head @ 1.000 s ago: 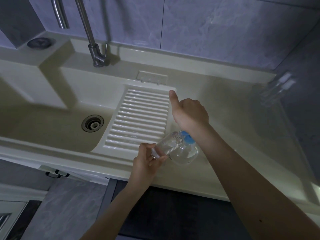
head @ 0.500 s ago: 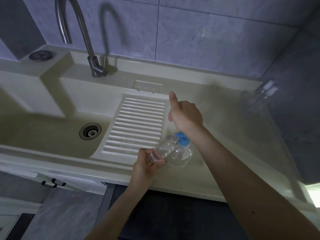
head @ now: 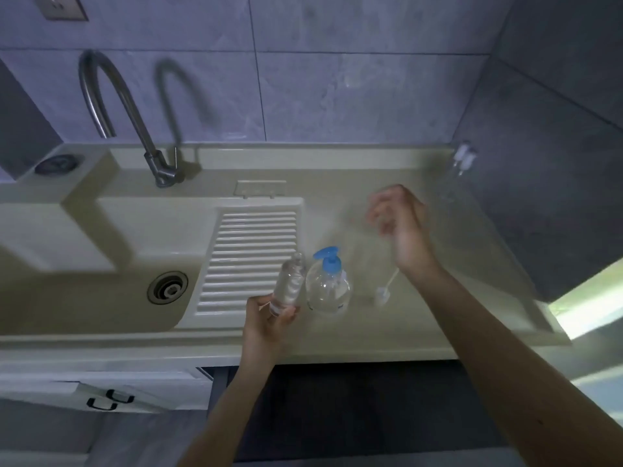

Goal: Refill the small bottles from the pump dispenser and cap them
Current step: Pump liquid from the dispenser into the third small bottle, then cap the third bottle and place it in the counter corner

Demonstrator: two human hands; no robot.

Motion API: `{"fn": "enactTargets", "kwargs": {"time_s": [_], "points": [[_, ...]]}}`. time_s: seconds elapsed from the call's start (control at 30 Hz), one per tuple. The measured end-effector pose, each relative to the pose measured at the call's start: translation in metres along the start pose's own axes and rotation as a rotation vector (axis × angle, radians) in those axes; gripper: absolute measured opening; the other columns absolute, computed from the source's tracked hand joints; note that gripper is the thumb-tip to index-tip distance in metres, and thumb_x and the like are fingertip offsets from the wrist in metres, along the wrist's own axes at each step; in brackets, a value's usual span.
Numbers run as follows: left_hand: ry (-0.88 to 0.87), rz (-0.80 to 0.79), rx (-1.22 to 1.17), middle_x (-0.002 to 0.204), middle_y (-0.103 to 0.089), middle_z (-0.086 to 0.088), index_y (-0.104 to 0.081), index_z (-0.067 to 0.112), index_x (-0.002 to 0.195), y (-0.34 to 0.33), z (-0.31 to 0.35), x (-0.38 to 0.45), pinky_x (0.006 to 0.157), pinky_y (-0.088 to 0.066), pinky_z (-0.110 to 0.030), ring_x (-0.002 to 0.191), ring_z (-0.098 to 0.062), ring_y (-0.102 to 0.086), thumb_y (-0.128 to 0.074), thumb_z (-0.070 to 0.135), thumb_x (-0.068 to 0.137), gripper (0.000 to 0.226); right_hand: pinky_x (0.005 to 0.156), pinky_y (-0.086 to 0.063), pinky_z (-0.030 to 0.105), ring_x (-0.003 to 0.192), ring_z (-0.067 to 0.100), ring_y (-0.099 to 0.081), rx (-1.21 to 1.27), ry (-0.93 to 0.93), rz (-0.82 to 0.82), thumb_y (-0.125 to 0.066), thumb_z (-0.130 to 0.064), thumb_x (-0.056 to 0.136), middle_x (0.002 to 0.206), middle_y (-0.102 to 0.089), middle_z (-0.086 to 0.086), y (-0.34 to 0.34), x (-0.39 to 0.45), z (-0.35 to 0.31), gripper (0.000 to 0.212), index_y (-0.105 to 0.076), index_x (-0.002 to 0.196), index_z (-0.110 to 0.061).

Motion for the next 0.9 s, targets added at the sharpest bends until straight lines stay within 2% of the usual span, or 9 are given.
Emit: {"fn": "enactTargets", "kwargs": {"time_s": [0.1, 0.2, 0.3, 0.4, 0.47, 0.6, 0.67, 0.83, 0.9], "points": [[-0.032, 0.019, -0.001, 0.092, -0.072, -0.009, -0.045, 0.015, 0.096, 0.005, 0.017, -0.005, 0.090, -0.052, -0.045, 0.090, -0.030, -0.070, -0.065, 0.006, 0.086, 0.025, 0.048, -0.030, 0.017, 0.047, 0.002, -0.041, 0.002, 0.070, 0.177, -0.044, -0.033, 0.089, 0.050, -0.051, -0.010, 0.066, -0.023, 0.028, 0.022, -0.056, 0.073, -0.025], [-0.083, 0.019, -0.036, 0.097, -0.070, -0.014, -0.043, 0.015, 0.095, 0.005, 0.029, -0.012, 0.083, -0.056, -0.039, 0.092, -0.035, -0.069, -0.063, 0.002, 0.087, 0.026, 0.056, -0.037, 0.035, 0.056, 0.014, -0.044, -0.356, -0.020, 0.231, -0.049, -0.031, 0.084, 0.058, -0.049, -0.009, 0.104, -0.057, 0.063, 0.014, -0.052, 0.070, -0.033], [-0.121, -0.003, -0.065, 0.100, -0.071, -0.012, -0.043, 0.017, 0.094, -0.001, 0.042, -0.022, 0.076, -0.057, -0.032, 0.092, -0.034, -0.069, -0.060, 0.002, 0.089, 0.024, 0.067, -0.042, 0.037, 0.073, 0.026, -0.056, -0.646, -0.261, 0.088, -0.060, -0.018, 0.085, 0.074, -0.055, -0.005, 0.109, -0.079, 0.094, 0.010, -0.054, 0.091, -0.024], [-0.147, -0.016, -0.076, 0.101, -0.071, -0.012, -0.043, 0.015, 0.096, -0.007, 0.052, -0.032, 0.076, -0.057, -0.031, 0.090, -0.032, -0.070, -0.058, 0.001, 0.090, 0.022, 0.066, -0.039, 0.029, 0.080, 0.021, -0.058, -0.819, -0.478, -0.196, -0.063, -0.029, 0.086, 0.081, -0.055, -0.004, 0.088, -0.081, 0.113, 0.041, -0.045, 0.122, -0.022], [-0.158, -0.021, -0.073, 0.104, -0.070, -0.015, -0.043, 0.015, 0.095, -0.010, 0.059, -0.035, 0.078, -0.056, -0.033, 0.089, -0.031, -0.070, -0.057, 0.001, 0.091, 0.021, 0.068, -0.038, 0.028, 0.082, 0.019, -0.058, -0.858, -0.489, -0.297, -0.062, -0.038, 0.086, 0.081, -0.055, -0.005, 0.074, -0.075, 0.115, 0.052, -0.039, 0.130, -0.023], [-0.189, -0.044, -0.073, 0.105, -0.069, -0.014, -0.043, 0.020, 0.094, -0.012, 0.069, -0.036, 0.077, -0.056, -0.032, 0.088, -0.030, -0.071, -0.057, 0.007, 0.090, 0.020, 0.071, -0.040, 0.025, 0.093, 0.020, -0.061, -0.867, -0.417, -0.322, -0.061, -0.040, 0.088, 0.089, -0.056, -0.007, 0.063, -0.069, 0.118, 0.029, -0.058, 0.111, -0.023], [-0.186, -0.042, -0.079, 0.104, -0.070, -0.013, -0.043, 0.020, 0.095, -0.011, 0.069, -0.039, 0.078, -0.056, -0.032, 0.089, -0.030, -0.071, -0.059, 0.011, 0.087, 0.020, 0.070, -0.039, 0.024, 0.087, 0.017, -0.058, -0.845, -0.423, -0.278, -0.062, -0.042, 0.087, 0.092, -0.060, -0.006, 0.065, -0.070, 0.119, 0.026, -0.064, 0.105, -0.024], [-0.150, -0.075, -0.082, 0.102, -0.071, -0.017, -0.044, 0.015, 0.095, -0.005, 0.059, -0.052, 0.084, -0.054, -0.037, 0.094, -0.031, -0.069, -0.058, 0.002, 0.088, 0.021, 0.068, -0.039, 0.023, 0.081, 0.017, -0.057, -0.770, -0.316, -0.065, -0.065, -0.041, 0.087, 0.095, -0.060, 0.001, 0.069, -0.078, 0.105, 0.026, -0.061, 0.089, -0.015], [-0.147, -0.083, -0.074, 0.103, -0.069, -0.022, -0.044, 0.012, 0.099, -0.005, 0.057, -0.055, 0.083, -0.054, -0.036, 0.095, -0.029, -0.069, -0.058, -0.001, 0.089, 0.022, 0.059, -0.038, 0.013, 0.074, 0.019, -0.056, -0.624, -0.290, 0.042, -0.070, -0.032, 0.085, 0.088, -0.065, 0.006, 0.069, -0.083, 0.092, 0.026, -0.058, 0.084, -0.009]]}}
Point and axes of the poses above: each hand's wrist, its own x-axis towards the middle knuckle, its own y-axis out of the back of the hand, z = x × y, the point moved 3 cm from there along x, towards the middle knuckle
